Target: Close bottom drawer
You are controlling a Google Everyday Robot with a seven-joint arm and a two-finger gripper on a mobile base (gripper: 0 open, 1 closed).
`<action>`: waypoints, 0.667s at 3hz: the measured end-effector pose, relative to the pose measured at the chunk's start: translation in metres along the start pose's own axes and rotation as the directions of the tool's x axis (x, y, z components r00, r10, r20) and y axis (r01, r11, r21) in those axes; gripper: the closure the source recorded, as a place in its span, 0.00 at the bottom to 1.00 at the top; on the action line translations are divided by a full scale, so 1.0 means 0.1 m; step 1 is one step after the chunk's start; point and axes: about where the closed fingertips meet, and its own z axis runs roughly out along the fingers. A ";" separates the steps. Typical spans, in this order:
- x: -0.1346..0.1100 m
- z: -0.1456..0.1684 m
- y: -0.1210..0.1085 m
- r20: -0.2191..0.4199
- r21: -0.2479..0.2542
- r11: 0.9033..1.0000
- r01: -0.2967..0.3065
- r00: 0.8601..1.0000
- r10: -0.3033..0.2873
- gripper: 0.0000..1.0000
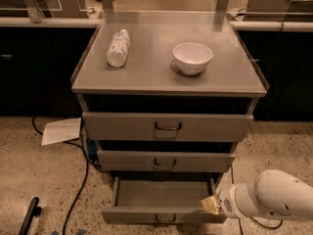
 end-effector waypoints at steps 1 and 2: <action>0.09 0.07 -0.05 0.032 -0.054 0.999 -0.003 0.999 0.005 1.00; 0.23 0.31 -0.18 0.100 -0.166 0.986 -0.026 0.994 0.043 1.00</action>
Offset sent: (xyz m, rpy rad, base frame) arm -0.0086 -0.0146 -0.0853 0.3759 -0.0338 0.0025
